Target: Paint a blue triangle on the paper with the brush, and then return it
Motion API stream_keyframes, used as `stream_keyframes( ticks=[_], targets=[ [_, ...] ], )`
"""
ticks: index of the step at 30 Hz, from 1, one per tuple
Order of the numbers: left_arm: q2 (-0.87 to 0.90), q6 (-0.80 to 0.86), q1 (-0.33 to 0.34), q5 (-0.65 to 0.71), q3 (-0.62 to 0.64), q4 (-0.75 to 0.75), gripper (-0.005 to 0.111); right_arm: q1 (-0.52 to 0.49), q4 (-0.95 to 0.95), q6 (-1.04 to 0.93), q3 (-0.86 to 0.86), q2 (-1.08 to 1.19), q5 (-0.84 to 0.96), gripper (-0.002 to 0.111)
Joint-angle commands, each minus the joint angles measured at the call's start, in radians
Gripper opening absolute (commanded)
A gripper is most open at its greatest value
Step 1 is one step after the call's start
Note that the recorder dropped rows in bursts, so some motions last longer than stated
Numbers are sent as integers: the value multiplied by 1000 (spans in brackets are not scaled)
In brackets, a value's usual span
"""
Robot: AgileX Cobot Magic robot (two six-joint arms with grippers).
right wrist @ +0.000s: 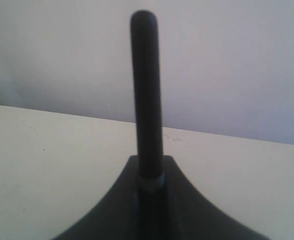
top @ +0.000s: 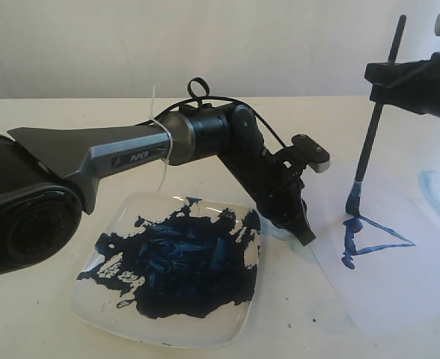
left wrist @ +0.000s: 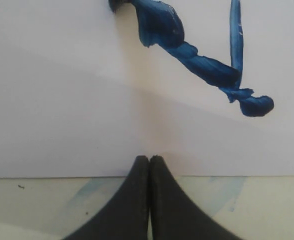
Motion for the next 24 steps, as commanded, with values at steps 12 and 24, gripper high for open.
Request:
stream_keyframes(
  ticks=[12, 24],
  targets=[
    [6, 3, 0, 32, 4, 13, 0, -12, -93, 105, 5, 3, -7, 0],
    [6, 3, 0, 32, 4, 13, 0, -12, -174, 206, 5, -9, -9, 0]
  ],
)
